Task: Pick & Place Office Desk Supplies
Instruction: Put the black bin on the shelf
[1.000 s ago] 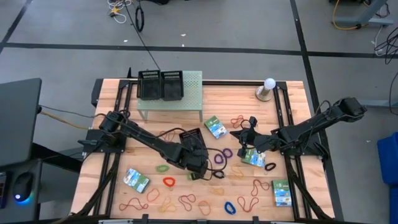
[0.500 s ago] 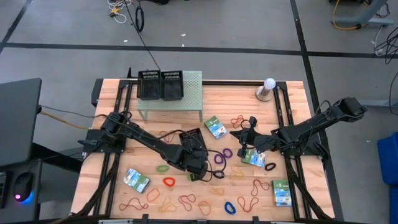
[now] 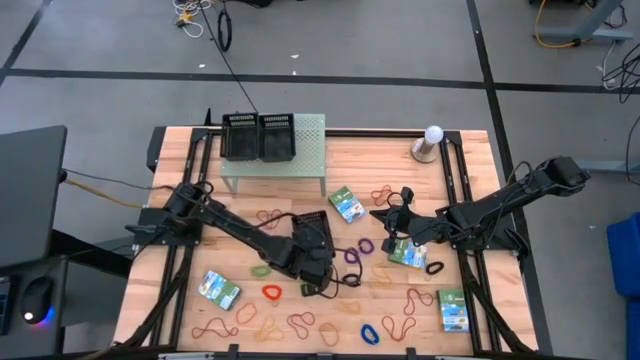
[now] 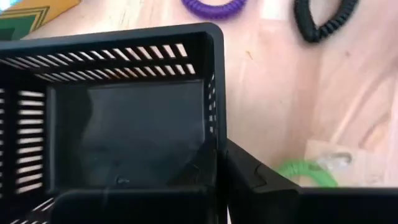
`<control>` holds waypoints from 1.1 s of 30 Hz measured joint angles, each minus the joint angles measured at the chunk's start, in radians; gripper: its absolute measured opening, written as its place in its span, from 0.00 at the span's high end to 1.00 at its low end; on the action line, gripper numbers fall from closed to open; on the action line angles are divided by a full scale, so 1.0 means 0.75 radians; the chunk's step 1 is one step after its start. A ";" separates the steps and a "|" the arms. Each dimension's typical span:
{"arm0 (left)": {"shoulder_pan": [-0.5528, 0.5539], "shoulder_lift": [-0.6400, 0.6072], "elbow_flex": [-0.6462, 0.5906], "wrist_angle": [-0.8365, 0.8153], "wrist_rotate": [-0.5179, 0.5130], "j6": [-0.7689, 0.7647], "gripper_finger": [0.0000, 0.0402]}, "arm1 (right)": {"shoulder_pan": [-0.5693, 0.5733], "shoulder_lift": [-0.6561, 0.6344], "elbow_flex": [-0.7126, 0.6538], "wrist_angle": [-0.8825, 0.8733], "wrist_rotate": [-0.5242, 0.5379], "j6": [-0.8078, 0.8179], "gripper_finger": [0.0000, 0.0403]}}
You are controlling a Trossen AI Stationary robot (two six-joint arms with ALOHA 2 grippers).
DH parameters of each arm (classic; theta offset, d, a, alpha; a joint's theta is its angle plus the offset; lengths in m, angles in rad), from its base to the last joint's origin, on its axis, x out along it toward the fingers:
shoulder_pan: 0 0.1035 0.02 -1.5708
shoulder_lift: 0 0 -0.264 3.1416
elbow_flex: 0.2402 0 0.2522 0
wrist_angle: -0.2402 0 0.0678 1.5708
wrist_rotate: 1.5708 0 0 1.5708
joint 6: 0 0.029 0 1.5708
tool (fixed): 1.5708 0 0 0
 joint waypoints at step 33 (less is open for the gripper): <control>0.546 -0.536 0.003 0.183 -0.072 0.885 0.97 | 0.000 0.000 0.000 0.001 -0.001 0.005 0.97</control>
